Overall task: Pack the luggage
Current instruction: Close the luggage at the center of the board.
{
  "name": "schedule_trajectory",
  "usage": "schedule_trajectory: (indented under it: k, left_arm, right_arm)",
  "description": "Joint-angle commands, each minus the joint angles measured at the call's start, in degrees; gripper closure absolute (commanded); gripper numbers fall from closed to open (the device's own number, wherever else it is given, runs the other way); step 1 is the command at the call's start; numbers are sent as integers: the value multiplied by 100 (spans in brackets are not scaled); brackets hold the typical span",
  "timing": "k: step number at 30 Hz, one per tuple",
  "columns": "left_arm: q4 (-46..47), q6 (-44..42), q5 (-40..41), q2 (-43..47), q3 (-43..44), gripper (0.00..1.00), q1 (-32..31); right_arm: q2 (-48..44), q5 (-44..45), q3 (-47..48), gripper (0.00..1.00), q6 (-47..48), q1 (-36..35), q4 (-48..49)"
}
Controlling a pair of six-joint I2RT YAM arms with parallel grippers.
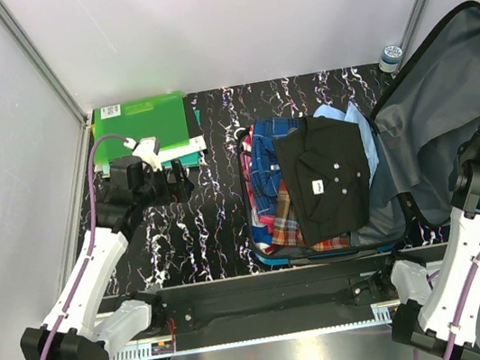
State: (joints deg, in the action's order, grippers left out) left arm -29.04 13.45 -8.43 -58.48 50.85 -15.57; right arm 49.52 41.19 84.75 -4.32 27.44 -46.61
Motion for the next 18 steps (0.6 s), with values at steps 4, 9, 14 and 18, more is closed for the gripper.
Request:
schedule_trajectory:
  k: [4,9,14,18]
  left_arm:
    - [91,-71,385,91,57,1,-16]
    - [65,-53,438,56,65,1,-16]
    - [65,-53,456,65,74,1,-16]
    - [56,-53,465,47,83,1,-16]
  right_arm:
    - [-205,-1190,358,100,-464,-20,-339]
    - [-399,-1841,157,100,-640,-20,-393]
    - [-574,-2062,77,100,-720,-28,-393]
    - [-601,-2483,121,100,-816,-28,-401]
